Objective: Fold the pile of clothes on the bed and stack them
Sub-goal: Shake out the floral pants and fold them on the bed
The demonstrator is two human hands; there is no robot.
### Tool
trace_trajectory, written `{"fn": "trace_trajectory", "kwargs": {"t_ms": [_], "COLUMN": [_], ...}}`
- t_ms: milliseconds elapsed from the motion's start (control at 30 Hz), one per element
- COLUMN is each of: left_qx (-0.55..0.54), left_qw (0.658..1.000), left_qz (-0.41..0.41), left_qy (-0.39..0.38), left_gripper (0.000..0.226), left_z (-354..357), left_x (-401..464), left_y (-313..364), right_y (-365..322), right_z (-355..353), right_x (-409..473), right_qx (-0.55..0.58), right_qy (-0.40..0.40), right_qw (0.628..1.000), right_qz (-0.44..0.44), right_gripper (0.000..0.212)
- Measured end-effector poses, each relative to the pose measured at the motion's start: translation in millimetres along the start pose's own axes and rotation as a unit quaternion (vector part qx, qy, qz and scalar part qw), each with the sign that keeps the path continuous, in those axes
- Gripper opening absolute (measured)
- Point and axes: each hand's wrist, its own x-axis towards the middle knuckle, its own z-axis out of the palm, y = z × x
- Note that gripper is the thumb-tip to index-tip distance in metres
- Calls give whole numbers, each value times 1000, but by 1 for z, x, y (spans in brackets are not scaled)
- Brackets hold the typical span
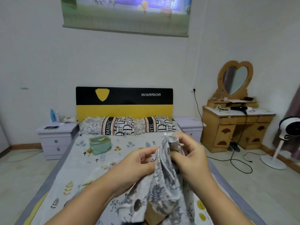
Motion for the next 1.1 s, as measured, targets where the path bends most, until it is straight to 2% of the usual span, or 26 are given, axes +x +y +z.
{"fn": "trace_trajectory", "kwargs": {"t_ms": [67,133,233,333,500,567,667,800,867,933,1000,1067,1100], "left_qx": [-19,-21,62,129,92,26,-69,-60,-67,-72,-69,-14,48], "left_qw": [1000,1000,992,972,960,959,963,988,992,991,992,992,988], "left_qz": [4,-7,-1,26,48,42,41,47,40,26,5,-15,-25], "left_qy": [-10,12,111,197,261,279,258,133,102,106,104,126,142], "left_gripper": [27,27,13,22,10,7,8,17,15,13,26,8,17], "left_z": [5,8,6,-2,-26,-38,-52,-55,-51,-50,-60,-72,-79], "left_x": [1,1,1,2,4,3,0,0,3,7,5,-1,-4], "left_y": [-1,-2,-4,-6,-14,-16,-15,-11,-8,-8,-12,-17,-22], "right_y": [0,1,8,20,34,38,41,47,51,54,57,59,59], "right_z": [0,-3,-11,-26,-54,-68,-87,-98,-103,-109,-118,-131,-136], "right_x": [0,0,-3,-7,-12,-11,-5,2,4,5,4,3,2], "right_qx": [-15,-44,-44,-1,-41,-55,-80,-124,-142,-161,-182,-204,-212], "right_qy": [33,67,106,134,181,228,264,271,279,291,309,318,307], "right_qw": [999,996,993,990,979,968,958,950,943,935,923,911,910], "right_qz": [-15,-31,-3,50,84,87,83,97,113,122,137,166,181], "right_gripper": [33,39,31,38,41,36,28,27,26,24,15,9,8]}}
